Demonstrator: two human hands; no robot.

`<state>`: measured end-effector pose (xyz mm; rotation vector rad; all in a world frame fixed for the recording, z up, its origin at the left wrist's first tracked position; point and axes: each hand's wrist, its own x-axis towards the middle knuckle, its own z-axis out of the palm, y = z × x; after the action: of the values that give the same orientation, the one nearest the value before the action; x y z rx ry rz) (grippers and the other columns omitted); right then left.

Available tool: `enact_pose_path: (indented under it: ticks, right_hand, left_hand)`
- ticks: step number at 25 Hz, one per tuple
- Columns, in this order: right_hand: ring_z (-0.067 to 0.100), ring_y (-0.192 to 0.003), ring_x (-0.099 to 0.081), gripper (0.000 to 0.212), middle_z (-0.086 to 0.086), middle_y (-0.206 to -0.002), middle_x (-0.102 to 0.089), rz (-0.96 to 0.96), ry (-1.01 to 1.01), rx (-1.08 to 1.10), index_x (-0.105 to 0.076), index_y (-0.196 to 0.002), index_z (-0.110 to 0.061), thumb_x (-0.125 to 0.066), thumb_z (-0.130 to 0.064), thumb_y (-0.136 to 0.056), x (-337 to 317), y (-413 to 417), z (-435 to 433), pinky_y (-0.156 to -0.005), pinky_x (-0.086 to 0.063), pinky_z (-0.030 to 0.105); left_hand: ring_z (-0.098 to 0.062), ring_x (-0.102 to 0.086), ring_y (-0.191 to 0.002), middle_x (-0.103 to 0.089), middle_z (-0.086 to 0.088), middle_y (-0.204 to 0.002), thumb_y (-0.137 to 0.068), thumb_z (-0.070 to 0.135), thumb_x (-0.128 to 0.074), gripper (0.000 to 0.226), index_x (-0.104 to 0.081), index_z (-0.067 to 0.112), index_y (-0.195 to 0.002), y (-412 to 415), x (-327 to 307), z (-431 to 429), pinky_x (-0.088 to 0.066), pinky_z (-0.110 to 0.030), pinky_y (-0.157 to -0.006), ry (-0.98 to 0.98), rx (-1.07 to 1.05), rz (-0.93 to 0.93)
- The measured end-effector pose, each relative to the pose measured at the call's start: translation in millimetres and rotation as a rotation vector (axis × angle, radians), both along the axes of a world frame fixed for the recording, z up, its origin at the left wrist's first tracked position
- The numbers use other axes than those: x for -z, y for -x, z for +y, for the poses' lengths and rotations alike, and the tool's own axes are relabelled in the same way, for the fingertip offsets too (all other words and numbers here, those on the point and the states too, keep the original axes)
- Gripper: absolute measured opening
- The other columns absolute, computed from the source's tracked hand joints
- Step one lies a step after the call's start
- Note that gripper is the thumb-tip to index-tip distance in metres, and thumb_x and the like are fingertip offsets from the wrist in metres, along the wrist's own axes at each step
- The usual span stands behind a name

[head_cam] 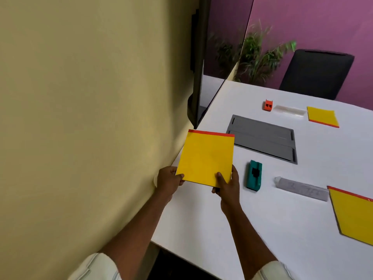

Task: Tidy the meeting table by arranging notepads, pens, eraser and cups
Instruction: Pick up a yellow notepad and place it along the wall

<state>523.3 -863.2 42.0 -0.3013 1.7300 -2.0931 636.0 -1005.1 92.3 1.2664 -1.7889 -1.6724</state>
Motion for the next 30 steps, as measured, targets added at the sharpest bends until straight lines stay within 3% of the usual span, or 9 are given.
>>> enact_pose_path:
  ticks: [2, 5, 7, 10, 12, 16, 23, 30]
  right_hand:
    - [0.015, -0.064, -0.063, 0.045, 0.002, -0.110, -0.058, -0.020, 0.008, 0.003, -0.041, -0.129, -0.034, -0.061, -0.018, -0.092, 9.9, 13.3, -11.4, -0.048, -0.052, 0.030]
    - [0.020, -0.064, -0.061, 0.048, 0.007, -0.113, -0.057, -0.062, 0.012, 0.010, -0.039, -0.135, -0.028, -0.060, -0.017, -0.093, 20.4, 31.8, -32.2, -0.048, -0.052, 0.030]
    - [0.024, -0.063, -0.057, 0.050, 0.010, -0.116, -0.056, -0.103, -0.014, 0.032, -0.037, -0.137, -0.026, -0.060, -0.017, -0.093, 27.1, 36.9, -44.1, -0.048, -0.051, 0.030]
    - [0.026, -0.064, -0.056, 0.053, 0.014, -0.118, -0.055, -0.137, 0.001, 0.085, -0.035, -0.140, -0.023, -0.060, -0.017, -0.093, 34.3, 44.0, -58.7, -0.048, -0.051, 0.029]
    - [0.025, -0.065, -0.057, 0.052, 0.013, -0.118, -0.055, -0.148, 0.003, 0.108, -0.036, -0.139, -0.024, -0.060, -0.016, -0.093, 35.6, 51.1, -69.3, -0.048, -0.051, 0.029]
    - [0.025, -0.074, -0.059, 0.049, 0.008, -0.116, -0.054, -0.142, -0.019, 0.125, -0.036, -0.136, -0.025, -0.059, -0.014, -0.094, 45.6, 58.2, -88.3, -0.047, -0.051, 0.029]
    - [0.028, -0.083, -0.060, 0.054, 0.012, -0.129, -0.050, -0.111, -0.127, 0.077, -0.031, -0.143, -0.017, -0.056, -0.019, -0.095, 73.8, 71.5, -107.8, -0.050, -0.052, 0.032]
    - [0.024, -0.086, -0.061, 0.056, 0.012, -0.132, -0.047, -0.155, -0.147, 0.079, -0.027, -0.144, -0.017, -0.055, -0.018, -0.096, 100.7, 75.9, -123.0, -0.049, -0.054, 0.031]
  left_hand:
    - [-0.023, -0.054, -0.058, -0.059, -0.010, -0.069, -0.083, -0.002, -0.065, 0.002, -0.066, -0.003, -0.085, 19.5, 11.2, -15.7, -0.046, -0.026, -0.058, 0.037, 0.015, -0.090]
    - [-0.024, -0.052, -0.074, -0.053, -0.015, -0.074, -0.081, 0.008, -0.070, 0.014, -0.058, 0.004, -0.074, 43.8, 22.8, -43.9, -0.040, -0.028, -0.069, 0.151, 0.034, -0.227]
    - [-0.029, -0.060, -0.099, -0.066, -0.018, -0.100, -0.083, 0.011, -0.069, 0.017, -0.067, -0.001, -0.096, 55.7, 30.0, -60.1, -0.045, -0.030, -0.084, 0.181, 0.084, -0.286]
    - [-0.030, -0.054, -0.121, -0.059, -0.017, -0.128, -0.088, 0.011, -0.063, 0.036, -0.060, -0.004, -0.120, 71.2, 34.7, -81.9, -0.042, -0.033, -0.100, 0.223, 0.202, -0.352]
    - [-0.031, -0.053, -0.121, -0.059, -0.018, -0.129, -0.091, 0.011, -0.058, 0.034, -0.060, -0.004, -0.121, 81.2, 37.9, -95.5, -0.042, -0.034, -0.100, 0.253, 0.248, -0.378]
    - [-0.040, -0.056, -0.107, -0.061, -0.026, -0.114, -0.092, 0.007, -0.050, 0.020, -0.060, -0.006, -0.102, 91.3, 48.1, -109.9, -0.046, -0.041, -0.086, 0.332, 0.280, -0.473]
    - [-0.031, -0.053, -0.119, -0.056, -0.016, -0.131, -0.093, 0.014, -0.054, 0.037, -0.053, 0.000, -0.128, 96.2, 61.6, -121.3, -0.042, -0.033, -0.092, 0.371, 0.228, -0.503]
    - [-0.032, -0.056, -0.111, -0.060, -0.021, -0.122, -0.097, 0.022, -0.048, 0.035, -0.056, -0.005, -0.118, 102.5, 72.8, -123.8, -0.043, -0.035, -0.086, 0.388, 0.243, -0.484]
